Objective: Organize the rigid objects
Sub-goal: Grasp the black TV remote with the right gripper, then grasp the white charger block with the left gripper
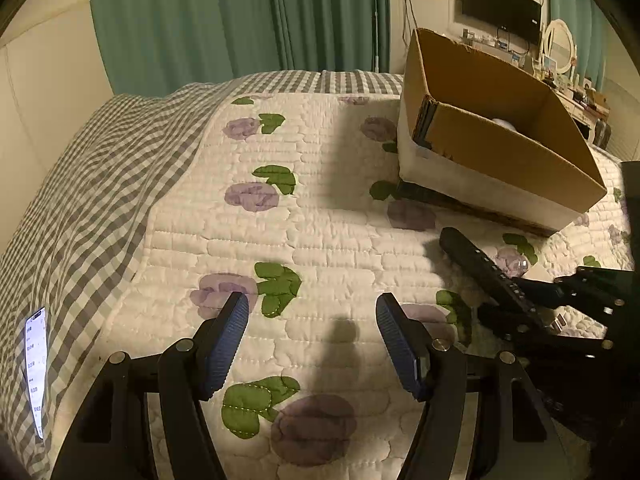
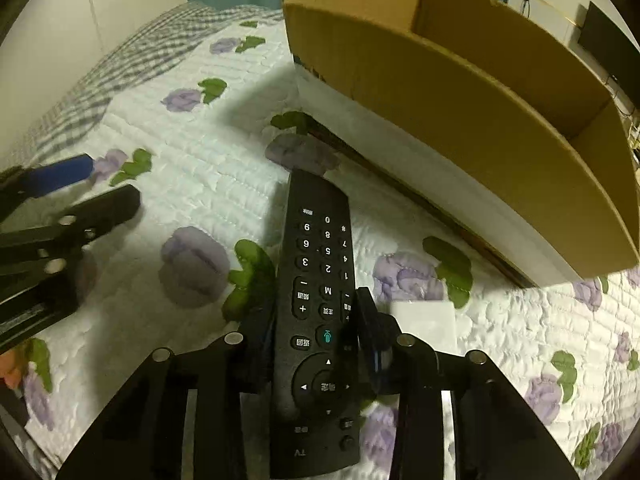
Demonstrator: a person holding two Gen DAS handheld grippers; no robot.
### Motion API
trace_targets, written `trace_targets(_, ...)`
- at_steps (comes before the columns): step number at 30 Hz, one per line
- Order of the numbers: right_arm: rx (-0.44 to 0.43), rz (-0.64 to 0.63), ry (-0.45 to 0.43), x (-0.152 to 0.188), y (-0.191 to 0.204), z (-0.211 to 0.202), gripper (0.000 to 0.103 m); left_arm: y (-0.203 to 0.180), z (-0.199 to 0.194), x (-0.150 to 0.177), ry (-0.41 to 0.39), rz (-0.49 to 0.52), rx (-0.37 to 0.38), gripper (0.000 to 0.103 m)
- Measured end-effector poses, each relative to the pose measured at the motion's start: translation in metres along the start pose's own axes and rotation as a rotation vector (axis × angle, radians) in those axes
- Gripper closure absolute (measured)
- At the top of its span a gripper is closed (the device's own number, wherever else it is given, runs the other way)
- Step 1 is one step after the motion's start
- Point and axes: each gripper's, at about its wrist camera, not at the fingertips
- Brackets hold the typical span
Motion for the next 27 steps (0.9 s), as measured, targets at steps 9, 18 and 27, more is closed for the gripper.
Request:
trace_targets(9,0.023,0.031,-0.079,0.012,-0.026,-0.066,0.083,-0.022,-0.021,-0.002,-0.012,0.023,0.034,0.034)
trace_targets(18,0.085,0.160,-0.112,0.061,-0.078,-0.106,0.083,-0.080,-0.029,0.008,0.021,0.064,0.118,0.034)
trace_targets(27,0.084,0.265,-0.123,0.088,-0.114,-0.100,0.083,-0.143,-0.008,0.023,0.093,0.135,0.172,0.034)
Point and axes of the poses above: each gripper's, at about its wrist camera, not at the fingertips, and z roughly the way its jaws point, y to its left, x to its underside, and after that the axes turned 12 degrees about -z, right-handed
